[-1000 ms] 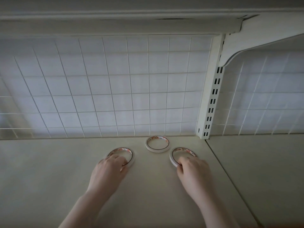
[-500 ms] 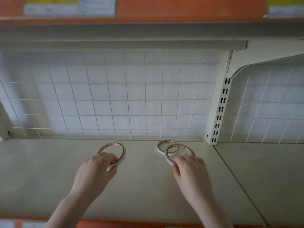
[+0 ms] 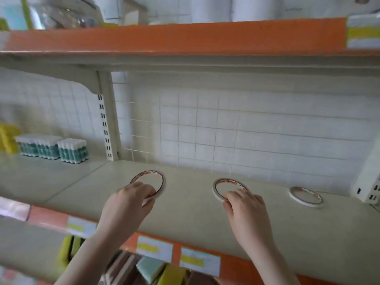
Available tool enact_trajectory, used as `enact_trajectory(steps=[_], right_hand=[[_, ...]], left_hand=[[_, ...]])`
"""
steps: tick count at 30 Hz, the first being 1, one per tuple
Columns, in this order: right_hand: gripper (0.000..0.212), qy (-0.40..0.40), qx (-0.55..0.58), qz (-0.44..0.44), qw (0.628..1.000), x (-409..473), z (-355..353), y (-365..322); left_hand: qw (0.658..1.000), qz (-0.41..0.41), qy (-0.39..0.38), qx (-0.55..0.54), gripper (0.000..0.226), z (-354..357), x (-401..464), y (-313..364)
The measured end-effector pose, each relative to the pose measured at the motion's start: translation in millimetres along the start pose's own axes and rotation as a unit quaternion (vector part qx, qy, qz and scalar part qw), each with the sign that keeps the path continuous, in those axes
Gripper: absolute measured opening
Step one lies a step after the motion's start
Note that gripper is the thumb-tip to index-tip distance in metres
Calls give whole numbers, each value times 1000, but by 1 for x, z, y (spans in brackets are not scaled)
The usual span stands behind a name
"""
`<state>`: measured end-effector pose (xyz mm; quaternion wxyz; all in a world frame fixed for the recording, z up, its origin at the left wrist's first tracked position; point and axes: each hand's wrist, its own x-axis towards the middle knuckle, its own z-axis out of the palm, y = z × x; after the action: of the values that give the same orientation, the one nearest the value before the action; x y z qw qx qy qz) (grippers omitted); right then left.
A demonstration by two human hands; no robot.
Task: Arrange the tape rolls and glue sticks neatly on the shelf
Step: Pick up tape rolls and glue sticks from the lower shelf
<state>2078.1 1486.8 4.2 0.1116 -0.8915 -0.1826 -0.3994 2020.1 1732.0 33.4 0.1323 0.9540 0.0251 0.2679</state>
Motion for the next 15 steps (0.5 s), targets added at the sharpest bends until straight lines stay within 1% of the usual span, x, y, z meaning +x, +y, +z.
enact_trajectory(steps=[7,9,10,11,12,14,15], right_hand=[[22,21,63,-18,998,31,44,-152],[7,26,77,-28,996,41,58,-189],[6,26,83,-31,996,46,63,-206],[16,24,88,-38,995,51,69,-223],[18,19,92,-46,995,57,74,-238],[9,17,101,-65,993,72,89,-275],[5,17,104,-63,992,75,87,-280]], left_hand=[[999,-8,19,41,7,-69,-8,-142],[999,-8,27,42,6,-84,-9,-177],[999,-9,29,43,6,-90,-9,-195],[998,-11,33,42,5,-96,-9,-211],[998,-8,41,36,4,-100,-9,-228],[999,-11,48,21,4,-109,-11,-265],[999,-6,49,18,4,-109,-10,-269]])
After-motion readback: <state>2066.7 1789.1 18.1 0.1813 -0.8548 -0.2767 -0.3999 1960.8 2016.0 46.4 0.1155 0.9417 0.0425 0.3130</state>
